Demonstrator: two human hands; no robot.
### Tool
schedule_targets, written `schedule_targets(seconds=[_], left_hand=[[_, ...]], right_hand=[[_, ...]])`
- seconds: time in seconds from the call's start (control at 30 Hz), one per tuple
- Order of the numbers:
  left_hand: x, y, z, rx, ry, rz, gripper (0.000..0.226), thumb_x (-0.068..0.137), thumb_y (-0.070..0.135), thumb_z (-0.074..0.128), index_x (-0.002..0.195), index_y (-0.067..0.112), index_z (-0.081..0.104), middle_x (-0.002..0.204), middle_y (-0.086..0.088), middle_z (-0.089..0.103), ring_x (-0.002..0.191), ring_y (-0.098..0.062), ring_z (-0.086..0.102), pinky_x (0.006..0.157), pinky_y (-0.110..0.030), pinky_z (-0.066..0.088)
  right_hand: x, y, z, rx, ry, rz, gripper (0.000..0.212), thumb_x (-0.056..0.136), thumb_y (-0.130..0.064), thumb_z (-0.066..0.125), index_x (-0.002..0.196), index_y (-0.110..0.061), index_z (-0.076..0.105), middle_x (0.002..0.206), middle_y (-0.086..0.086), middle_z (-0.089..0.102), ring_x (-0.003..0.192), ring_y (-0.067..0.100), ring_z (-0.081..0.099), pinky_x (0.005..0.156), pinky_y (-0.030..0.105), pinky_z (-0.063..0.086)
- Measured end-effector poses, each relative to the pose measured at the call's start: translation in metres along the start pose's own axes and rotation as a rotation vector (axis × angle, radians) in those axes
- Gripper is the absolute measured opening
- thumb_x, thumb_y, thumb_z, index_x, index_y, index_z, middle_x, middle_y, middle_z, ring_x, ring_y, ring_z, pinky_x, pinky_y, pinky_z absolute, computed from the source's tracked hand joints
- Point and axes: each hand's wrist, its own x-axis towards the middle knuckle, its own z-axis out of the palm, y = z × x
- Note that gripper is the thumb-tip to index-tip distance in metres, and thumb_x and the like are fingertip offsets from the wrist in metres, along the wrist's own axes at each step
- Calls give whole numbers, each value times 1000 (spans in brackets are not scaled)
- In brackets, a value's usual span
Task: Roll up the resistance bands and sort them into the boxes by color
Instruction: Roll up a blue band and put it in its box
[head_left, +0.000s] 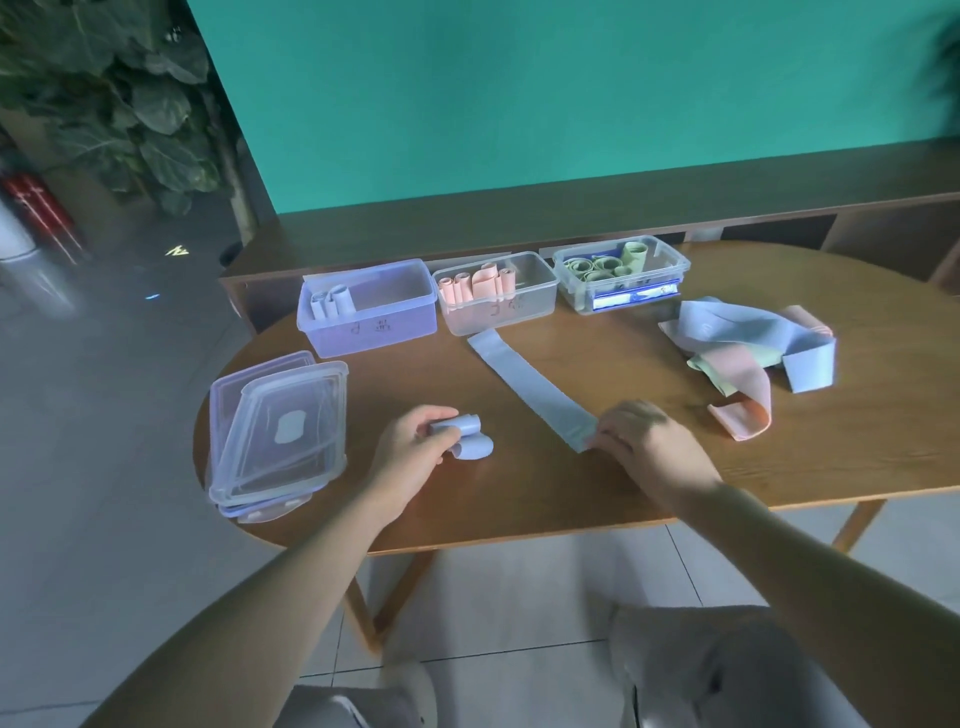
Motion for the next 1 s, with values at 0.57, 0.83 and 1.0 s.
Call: schedule_targets(seconds=[0.57,0.83,1.0], left_hand=[[-8,23,79,-248,-162,-27,17,91,4,70,107,5,68,97,-9,71,77,-9,69,67,-23,54],[-10,13,72,-344,-121,-11,15,85,21,80,99,15,79,94,-5,75,86,-19,68,74,-31,54],[-9,8,70,-396,4,-26,42,77,56,77,92,18,77,90,-7,74,84,-25,68,84,-48,54]], right_hand=[[-38,66,-88,-8,3,421,15,89,-41,71,92,-29,80,100,1,72,95,23,62,82,37,50],[-7,-40,-32,407,9,393,36,87,-49,74,113,-25,73,104,-14,70,91,2,63,81,13,45],[14,-65,22,755,-158,428,62,80,-40,84,134,-20,61,118,-6,70,107,6,67,93,26,53]])
